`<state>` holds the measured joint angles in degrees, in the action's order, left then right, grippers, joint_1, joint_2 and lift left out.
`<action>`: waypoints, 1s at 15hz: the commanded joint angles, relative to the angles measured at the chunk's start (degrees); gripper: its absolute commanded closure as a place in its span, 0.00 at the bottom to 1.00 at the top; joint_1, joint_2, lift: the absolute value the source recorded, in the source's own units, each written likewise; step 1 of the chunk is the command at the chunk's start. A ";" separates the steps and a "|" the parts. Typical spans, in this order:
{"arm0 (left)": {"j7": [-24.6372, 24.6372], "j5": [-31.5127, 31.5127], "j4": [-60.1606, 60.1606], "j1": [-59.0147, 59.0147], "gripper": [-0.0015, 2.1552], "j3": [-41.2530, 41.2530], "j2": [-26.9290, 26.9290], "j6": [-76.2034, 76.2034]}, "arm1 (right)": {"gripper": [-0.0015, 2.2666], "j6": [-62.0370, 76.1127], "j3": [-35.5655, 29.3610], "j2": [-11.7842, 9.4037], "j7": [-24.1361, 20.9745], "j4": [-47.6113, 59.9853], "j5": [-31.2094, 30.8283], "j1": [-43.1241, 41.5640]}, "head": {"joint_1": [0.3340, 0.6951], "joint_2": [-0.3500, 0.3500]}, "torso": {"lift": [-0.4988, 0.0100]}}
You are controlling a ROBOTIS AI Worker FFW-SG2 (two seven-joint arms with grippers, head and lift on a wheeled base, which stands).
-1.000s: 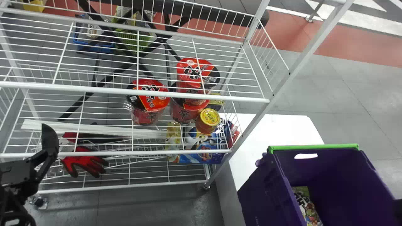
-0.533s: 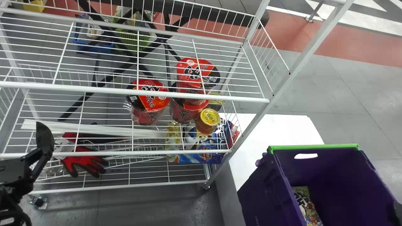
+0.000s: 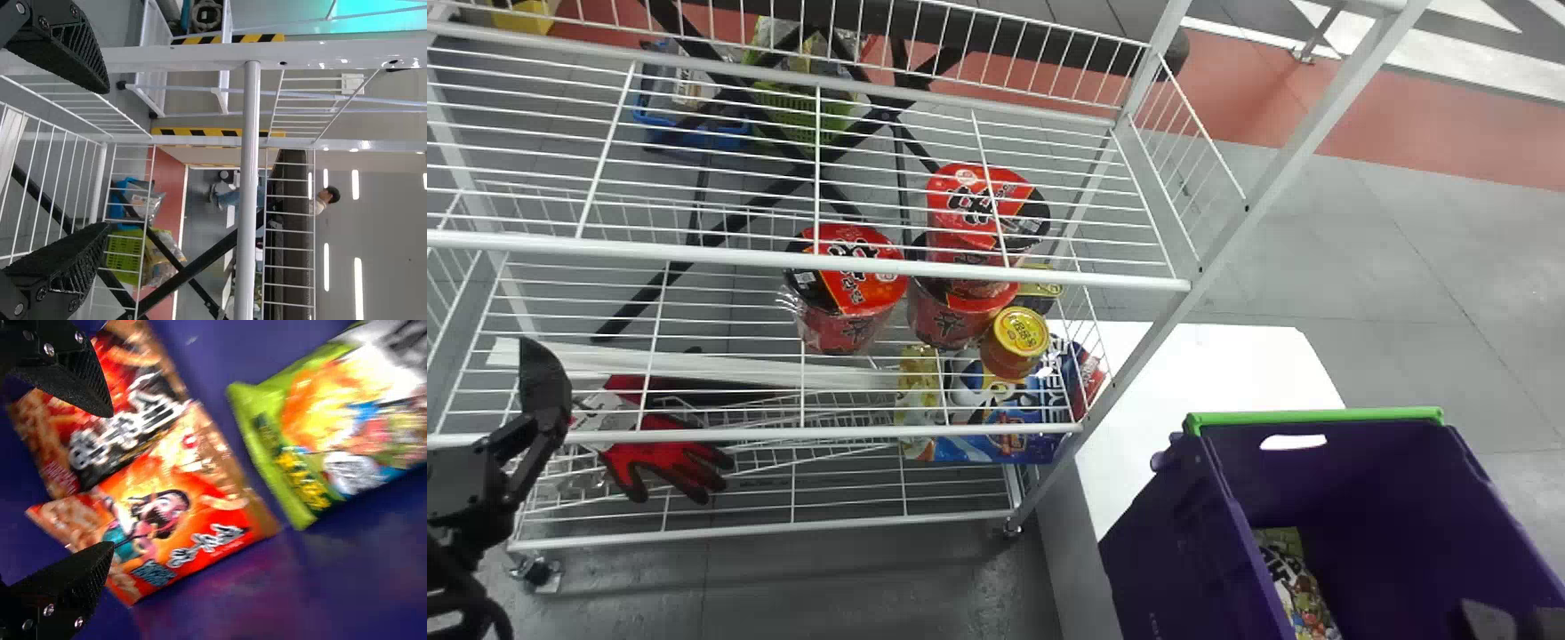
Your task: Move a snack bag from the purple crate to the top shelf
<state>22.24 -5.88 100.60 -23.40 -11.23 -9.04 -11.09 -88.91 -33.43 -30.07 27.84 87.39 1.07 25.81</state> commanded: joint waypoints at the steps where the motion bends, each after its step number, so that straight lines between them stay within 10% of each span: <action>1: 0.00 -0.18 -0.23 0.11 0.05 0.07 -0.10 -0.73 | 0.06 -1.17 2.67 -1.30 0.72 -3.81 -3.18 -1.29 | 1.00 0.00 | 0.09; 15: 0.00 -0.71 -1.20 0.46 0.05 0.24 -0.19 -2.31 | 0.06 3.16 15.15 -3.50 4.50 -14.97 -17.42 -6.82 | 1.00 0.00 | 0.09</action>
<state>22.24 -6.55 99.46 -22.94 -11.07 -9.14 -13.34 -86.60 -19.39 -33.45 32.34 73.31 -15.27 19.45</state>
